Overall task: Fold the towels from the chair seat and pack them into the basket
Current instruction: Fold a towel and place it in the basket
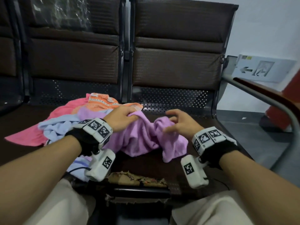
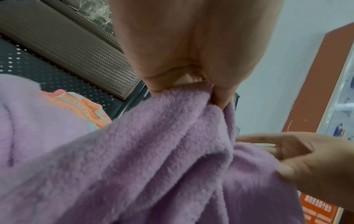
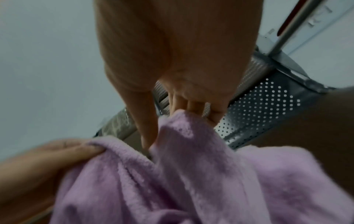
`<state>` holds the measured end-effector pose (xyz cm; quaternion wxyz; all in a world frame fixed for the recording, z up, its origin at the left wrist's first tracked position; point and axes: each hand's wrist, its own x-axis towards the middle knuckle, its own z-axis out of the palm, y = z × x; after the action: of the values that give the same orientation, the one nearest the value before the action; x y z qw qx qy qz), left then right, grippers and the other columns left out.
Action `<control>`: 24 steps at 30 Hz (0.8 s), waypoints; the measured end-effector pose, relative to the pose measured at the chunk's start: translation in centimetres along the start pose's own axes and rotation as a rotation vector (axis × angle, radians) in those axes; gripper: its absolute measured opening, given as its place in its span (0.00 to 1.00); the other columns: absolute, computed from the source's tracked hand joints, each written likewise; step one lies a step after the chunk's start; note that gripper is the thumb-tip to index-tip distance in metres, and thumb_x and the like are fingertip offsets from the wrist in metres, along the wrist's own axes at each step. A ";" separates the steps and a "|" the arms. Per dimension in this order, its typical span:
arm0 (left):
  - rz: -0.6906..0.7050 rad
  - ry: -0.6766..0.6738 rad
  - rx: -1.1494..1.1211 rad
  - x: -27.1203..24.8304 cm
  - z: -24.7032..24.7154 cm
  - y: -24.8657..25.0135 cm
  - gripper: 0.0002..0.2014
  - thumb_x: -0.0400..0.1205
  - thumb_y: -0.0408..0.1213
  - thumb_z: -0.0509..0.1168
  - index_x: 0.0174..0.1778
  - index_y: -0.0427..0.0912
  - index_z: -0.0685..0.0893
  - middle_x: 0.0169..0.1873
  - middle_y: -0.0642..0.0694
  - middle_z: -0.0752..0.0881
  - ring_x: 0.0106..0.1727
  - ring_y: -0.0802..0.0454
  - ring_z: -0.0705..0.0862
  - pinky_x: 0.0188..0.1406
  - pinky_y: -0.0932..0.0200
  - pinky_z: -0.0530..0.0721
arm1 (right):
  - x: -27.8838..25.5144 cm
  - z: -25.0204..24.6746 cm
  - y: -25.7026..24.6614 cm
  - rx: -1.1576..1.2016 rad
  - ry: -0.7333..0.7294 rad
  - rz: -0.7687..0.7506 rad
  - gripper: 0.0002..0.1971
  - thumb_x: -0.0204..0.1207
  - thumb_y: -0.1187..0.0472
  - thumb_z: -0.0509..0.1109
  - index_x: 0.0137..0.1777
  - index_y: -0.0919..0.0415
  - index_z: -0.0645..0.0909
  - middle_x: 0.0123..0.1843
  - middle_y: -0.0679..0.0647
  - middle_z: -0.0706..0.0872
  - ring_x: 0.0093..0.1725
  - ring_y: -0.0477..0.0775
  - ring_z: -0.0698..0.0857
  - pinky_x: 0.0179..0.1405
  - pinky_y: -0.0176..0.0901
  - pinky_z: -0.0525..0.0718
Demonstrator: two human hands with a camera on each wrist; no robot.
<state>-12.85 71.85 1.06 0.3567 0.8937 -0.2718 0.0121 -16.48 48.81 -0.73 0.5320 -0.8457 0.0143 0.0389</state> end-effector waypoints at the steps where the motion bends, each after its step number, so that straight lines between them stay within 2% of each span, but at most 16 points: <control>1: -0.029 -0.032 0.051 0.1 0.4 -0.3 0.10 0.81 0.30 0.62 0.38 0.25 0.80 0.35 0.39 0.80 0.39 0.49 0.76 0.42 0.55 0.73 | -0.3 0.0 0.5 -0.137 -0.068 0.016 0.38 0.64 0.72 0.80 0.74 0.62 0.68 0.51 0.54 0.82 0.50 0.52 0.83 0.48 0.41 0.81; 3: -0.065 -0.108 0.139 0.4 1.2 -0.7 0.10 0.81 0.32 0.62 0.39 0.29 0.82 0.37 0.40 0.82 0.42 0.47 0.77 0.44 0.55 0.73 | -0.7 0.3 1.3 -0.343 -0.155 0.057 0.42 0.62 0.67 0.83 0.75 0.58 0.68 0.50 0.50 0.81 0.51 0.50 0.83 0.47 0.39 0.81; 6: -0.108 -0.152 0.170 0.8 2.2 -0.8 0.09 0.82 0.34 0.61 0.45 0.35 0.85 0.43 0.41 0.86 0.47 0.46 0.81 0.52 0.53 0.77 | -0.8 0.7 2.2 -0.512 -0.249 0.151 0.40 0.62 0.62 0.84 0.73 0.57 0.70 0.56 0.53 0.85 0.58 0.55 0.84 0.60 0.47 0.82; 7: -0.127 -0.142 0.164 1.0 2.3 -0.8 0.09 0.82 0.35 0.61 0.44 0.35 0.85 0.43 0.41 0.86 0.47 0.46 0.82 0.52 0.53 0.77 | -0.9 0.8 2.5 -0.604 -0.279 0.179 0.36 0.61 0.58 0.84 0.70 0.56 0.75 0.56 0.53 0.86 0.58 0.55 0.84 0.61 0.47 0.82; 10: -0.194 -0.095 0.149 1.8 2.7 -1.4 0.12 0.83 0.37 0.60 0.43 0.35 0.85 0.42 0.40 0.87 0.45 0.46 0.81 0.49 0.55 0.77 | -1.1 0.6 3.2 -0.886 -0.395 0.207 0.19 0.62 0.49 0.80 0.52 0.55 0.85 0.49 0.55 0.88 0.51 0.56 0.86 0.51 0.46 0.84; 12: -0.244 -0.056 0.168 2.2 2.7 -1.9 0.14 0.83 0.39 0.60 0.36 0.36 0.83 0.38 0.40 0.85 0.41 0.46 0.79 0.44 0.55 0.74 | -0.7 0.7 3.3 -0.970 -0.436 0.190 0.14 0.67 0.50 0.75 0.50 0.56 0.85 0.49 0.56 0.88 0.52 0.59 0.86 0.50 0.46 0.82; 14: -0.275 -0.010 0.182 2.3 2.4 -2.3 0.17 0.83 0.39 0.60 0.27 0.42 0.76 0.33 0.42 0.80 0.39 0.46 0.76 0.41 0.55 0.72 | 0.1 0.6 2.6 -0.957 -0.373 0.151 0.15 0.75 0.50 0.70 0.55 0.59 0.84 0.54 0.58 0.86 0.55 0.60 0.84 0.52 0.44 0.80; 15: -0.281 -0.009 0.186 2.3 2.2 -2.5 0.18 0.83 0.39 0.60 0.26 0.42 0.73 0.32 0.42 0.79 0.39 0.45 0.76 0.42 0.54 0.73 | 0.6 0.6 2.0 -0.891 -0.293 0.116 0.15 0.78 0.49 0.68 0.54 0.61 0.83 0.55 0.59 0.85 0.54 0.60 0.84 0.49 0.42 0.80; 17: -0.273 -0.059 0.193 2.0 1.8 -2.9 0.17 0.84 0.40 0.60 0.30 0.37 0.75 0.35 0.39 0.79 0.40 0.46 0.76 0.44 0.53 0.73 | 1.4 0.7 0.6 -0.673 -0.084 0.026 0.12 0.80 0.51 0.66 0.47 0.60 0.80 0.50 0.58 0.86 0.46 0.58 0.84 0.35 0.39 0.79; 18: -0.251 -0.096 0.182 1.8 1.7 -3.0 0.16 0.84 0.39 0.61 0.33 0.34 0.77 0.36 0.38 0.80 0.40 0.47 0.75 0.42 0.54 0.72 | 1.7 0.9 0.0 -0.570 0.014 -0.023 0.09 0.79 0.52 0.66 0.45 0.57 0.78 0.48 0.56 0.85 0.44 0.56 0.84 0.32 0.38 0.75; 19: -0.213 -0.128 0.162 1.6 1.5 -3.1 0.15 0.84 0.39 0.62 0.35 0.32 0.78 0.36 0.38 0.80 0.39 0.48 0.75 0.40 0.55 0.71 | 2.0 1.3 -0.5 -0.489 0.082 -0.070 0.07 0.78 0.52 0.68 0.46 0.55 0.76 0.47 0.54 0.84 0.45 0.55 0.83 0.35 0.39 0.73; 20: -0.172 -0.150 0.130 1.4 1.4 -3.0 0.15 0.83 0.38 0.63 0.35 0.31 0.78 0.35 0.39 0.80 0.38 0.50 0.75 0.39 0.55 0.71 | 2.2 1.8 -0.9 -0.424 0.101 -0.101 0.08 0.77 0.52 0.70 0.48 0.54 0.75 0.47 0.52 0.82 0.47 0.54 0.81 0.38 0.39 0.72; 22: -0.093 -0.149 0.035 1.3 0.8 -2.6 0.13 0.82 0.36 0.65 0.31 0.35 0.78 0.31 0.46 0.77 0.34 0.57 0.73 0.36 0.60 0.71 | 2.5 2.8 -1.4 -0.357 0.022 -0.128 0.20 0.73 0.51 0.74 0.61 0.56 0.74 0.54 0.50 0.81 0.52 0.52 0.80 0.42 0.41 0.75; 24: -0.034 -0.132 -0.044 1.3 0.1 -2.5 0.11 0.80 0.34 0.66 0.33 0.34 0.80 0.31 0.46 0.77 0.34 0.59 0.73 0.36 0.65 0.71 | 2.5 3.5 -1.8 -0.373 -0.100 -0.180 0.32 0.71 0.53 0.77 0.74 0.56 0.69 0.65 0.50 0.79 0.63 0.51 0.79 0.56 0.44 0.78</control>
<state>-10.56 72.68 -0.32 0.3578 0.8889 -0.2798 -0.0587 -14.01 52.83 -0.83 0.3678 -0.9244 -0.0950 0.0353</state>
